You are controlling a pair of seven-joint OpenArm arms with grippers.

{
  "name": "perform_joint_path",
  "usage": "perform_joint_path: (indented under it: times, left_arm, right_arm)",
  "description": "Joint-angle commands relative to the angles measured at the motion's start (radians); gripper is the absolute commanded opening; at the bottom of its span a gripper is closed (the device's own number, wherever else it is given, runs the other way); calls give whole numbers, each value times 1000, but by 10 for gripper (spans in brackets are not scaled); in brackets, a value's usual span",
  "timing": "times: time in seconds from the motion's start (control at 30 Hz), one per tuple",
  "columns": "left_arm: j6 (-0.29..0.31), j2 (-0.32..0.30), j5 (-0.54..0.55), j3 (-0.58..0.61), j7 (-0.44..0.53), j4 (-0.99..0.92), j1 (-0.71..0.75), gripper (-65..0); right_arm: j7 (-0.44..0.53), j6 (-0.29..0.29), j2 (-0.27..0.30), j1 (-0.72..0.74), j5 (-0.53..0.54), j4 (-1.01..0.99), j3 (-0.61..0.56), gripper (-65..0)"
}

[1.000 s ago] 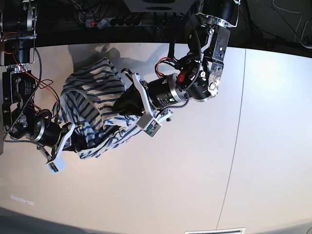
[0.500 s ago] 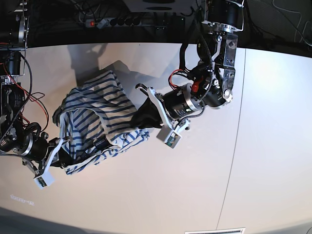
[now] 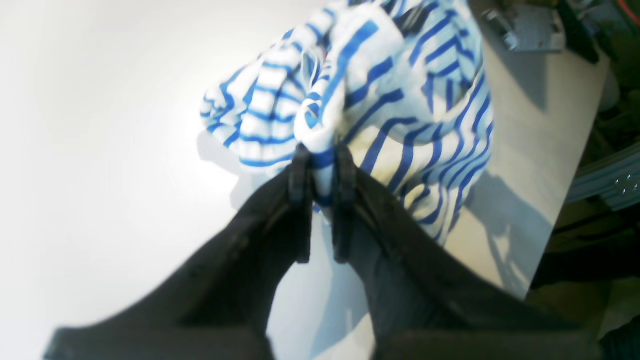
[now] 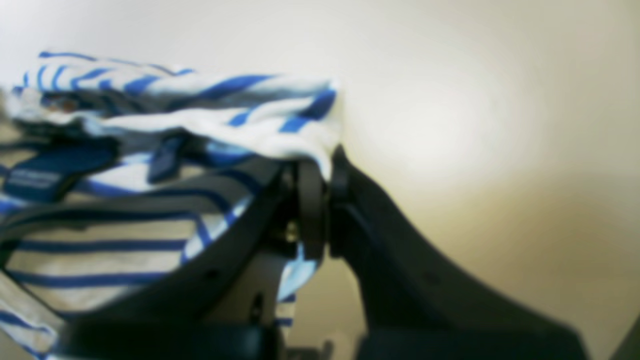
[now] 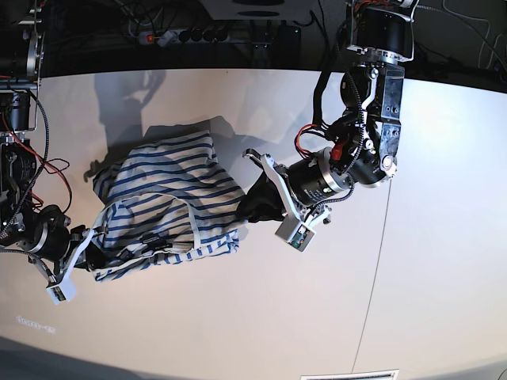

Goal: Fold the T-shirt properly
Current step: 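Hold the bundle with both grippers and pull its edges apart to flatten, then open both grippers and lift them off the shirt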

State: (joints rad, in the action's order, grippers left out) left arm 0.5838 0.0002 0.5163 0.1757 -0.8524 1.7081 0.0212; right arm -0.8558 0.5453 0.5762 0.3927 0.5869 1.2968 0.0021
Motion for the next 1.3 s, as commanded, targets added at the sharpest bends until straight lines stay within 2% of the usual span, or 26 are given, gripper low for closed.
perform_joint_path:
  times: [0.0,0.27,0.43,0.57,0.73,0.8,0.87,0.9,0.93,0.97,1.0,1.13,1.27]
  left_arm:
    - [-3,5,16,0,30,1,-25,-595]
    - [-3,5,17,1,84,-163,-126,-594]
    - [-3,5,13,1,101,-259,-185,-594]
    - [-3,5,-35,1,147,-332,-220,-594]
    - [5,5,-40,1,208,-413,-243,-583]
    - [7,5,-40,4,245,-436,-242,-519]
    - [8,5,-43,9,269,-450,-242,-421]
    - [8,5,-43,9,274,-452,-243,-370]
    - [7,5,-43,9,274,-452,-243,-333]
    - [7,5,-47,9,272,-452,-248,-322]
    - [5,5,-59,9,268,-452,-253,-323]
    - [3,5,-57,-4,211,-422,-282,-324]
    - [3,-3,-9,-51,135,-264,-278,-324]
  right_arm:
    - [23,43,12,34,15,-2,9,-650]
    - [31,43,-51,36,13,-48,9,-650]
    - [77,43,-108,36,-71,-78,8,-650]
    - [114,42,-121,36,-106,-114,8,-650]
    - [124,43,-120,36,-111,-158,8,-650]
    - [135,42,-120,36,-108,-164,8,-650]
    - [158,42,-120,36,-108,-167,8,-650]
    - [166,42,-120,36,-108,-167,8,-540]
    - [174,42,-120,36,-108,-167,8,-402]
    - [180,42,-120,36,-108,-167,9,-283]
    - [190,42,-120,36,-108,-167,9,-206]
    - [186,42,-119,40,-72,-157,12,-205]
    - [121,42,-120,39,19,-96,47,-205]
